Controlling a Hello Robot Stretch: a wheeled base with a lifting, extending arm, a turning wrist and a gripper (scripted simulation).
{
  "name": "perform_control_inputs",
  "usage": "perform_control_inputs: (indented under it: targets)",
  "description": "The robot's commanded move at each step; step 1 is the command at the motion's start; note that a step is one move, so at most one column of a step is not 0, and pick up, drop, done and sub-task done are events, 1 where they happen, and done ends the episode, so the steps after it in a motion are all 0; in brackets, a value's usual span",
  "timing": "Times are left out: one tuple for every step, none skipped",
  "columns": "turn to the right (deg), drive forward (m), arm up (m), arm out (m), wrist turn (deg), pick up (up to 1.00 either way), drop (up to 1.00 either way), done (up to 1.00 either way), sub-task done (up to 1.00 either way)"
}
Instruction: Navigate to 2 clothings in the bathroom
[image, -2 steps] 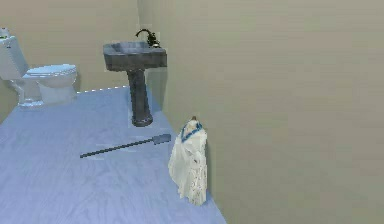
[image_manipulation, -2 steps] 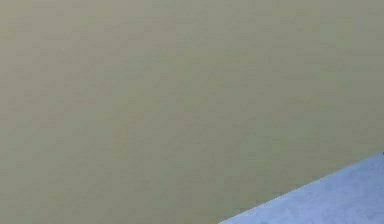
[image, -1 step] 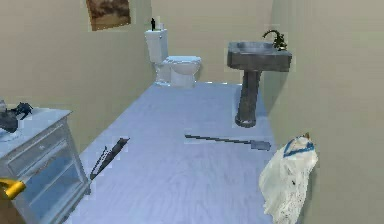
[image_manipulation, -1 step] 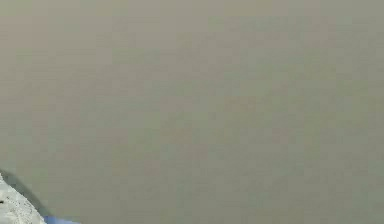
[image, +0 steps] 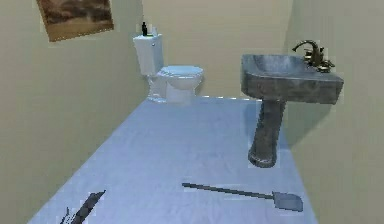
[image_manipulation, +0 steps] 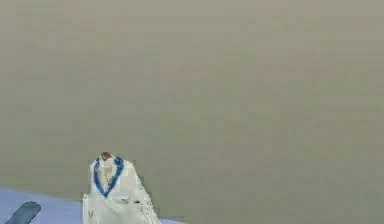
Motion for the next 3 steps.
perform_control_inputs:
  targets:
    - [-45.0,0.0,0.0,0.0,0.0,0.0,0.0,0.0,0.0]
    - [-30.0,0.0,0.0,0.0,0.0,0.0,0.0,0.0,0.0]
    - [0.0,0.1,0.0,0.0,0.0,0.0,0.0,0.0,0.0]
